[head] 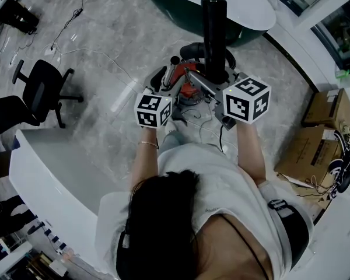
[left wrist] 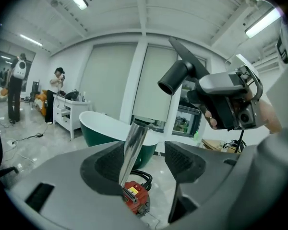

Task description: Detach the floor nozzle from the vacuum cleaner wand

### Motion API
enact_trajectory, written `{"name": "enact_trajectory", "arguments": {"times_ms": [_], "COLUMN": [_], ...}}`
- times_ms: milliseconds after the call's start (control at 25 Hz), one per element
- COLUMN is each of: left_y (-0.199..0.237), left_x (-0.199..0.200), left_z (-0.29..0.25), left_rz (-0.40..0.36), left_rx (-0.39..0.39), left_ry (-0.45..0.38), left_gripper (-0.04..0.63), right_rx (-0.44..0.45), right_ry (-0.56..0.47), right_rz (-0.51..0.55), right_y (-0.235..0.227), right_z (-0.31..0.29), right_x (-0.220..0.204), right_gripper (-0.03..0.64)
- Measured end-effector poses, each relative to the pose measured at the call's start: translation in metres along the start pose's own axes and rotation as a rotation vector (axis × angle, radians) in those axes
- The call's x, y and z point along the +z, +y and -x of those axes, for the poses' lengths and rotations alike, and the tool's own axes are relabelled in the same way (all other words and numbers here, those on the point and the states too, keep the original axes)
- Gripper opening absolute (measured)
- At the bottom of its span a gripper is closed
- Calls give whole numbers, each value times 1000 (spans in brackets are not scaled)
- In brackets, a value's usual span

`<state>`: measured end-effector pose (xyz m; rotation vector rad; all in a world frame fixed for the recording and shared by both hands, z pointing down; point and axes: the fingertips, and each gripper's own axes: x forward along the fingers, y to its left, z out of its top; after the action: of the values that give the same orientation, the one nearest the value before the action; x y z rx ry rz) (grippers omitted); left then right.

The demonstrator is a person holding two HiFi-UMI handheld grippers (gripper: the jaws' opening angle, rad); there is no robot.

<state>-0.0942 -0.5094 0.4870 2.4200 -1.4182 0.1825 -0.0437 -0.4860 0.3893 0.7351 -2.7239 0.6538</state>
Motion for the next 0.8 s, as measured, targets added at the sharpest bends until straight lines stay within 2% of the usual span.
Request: {"name": "enact_trajectory", "arguments": {"times_ms": [80,280,400,600,680,800], "left_y": [-6,-31,-39,-62,-72,-83], "left_x": [4,23,35,39,40,40], "left_z": [6,26,37,47,51,57], "left_rz": [-3,-70,-49,-42,-26,-42], "left_rx": [9,17,38,29,26,44], "left_ry": [-15,-74,-122,-132,-144,-152], "left_gripper": [250,250,249,245,225,201], "right_rx": [-7,-43,-48,-72,-75,-72], "right_ry": [-16,-25,-38,-39,-44,-56], "right_rz": [-11,-2,-8,9,12,8], "right_y": [-1,-2,1,5,6,10], "right_z": [8,28,39,58,67,77], "right_x": [0,-7,-11,-21,-25,-30], "right_gripper": [124,124,123,123,123,123]}}
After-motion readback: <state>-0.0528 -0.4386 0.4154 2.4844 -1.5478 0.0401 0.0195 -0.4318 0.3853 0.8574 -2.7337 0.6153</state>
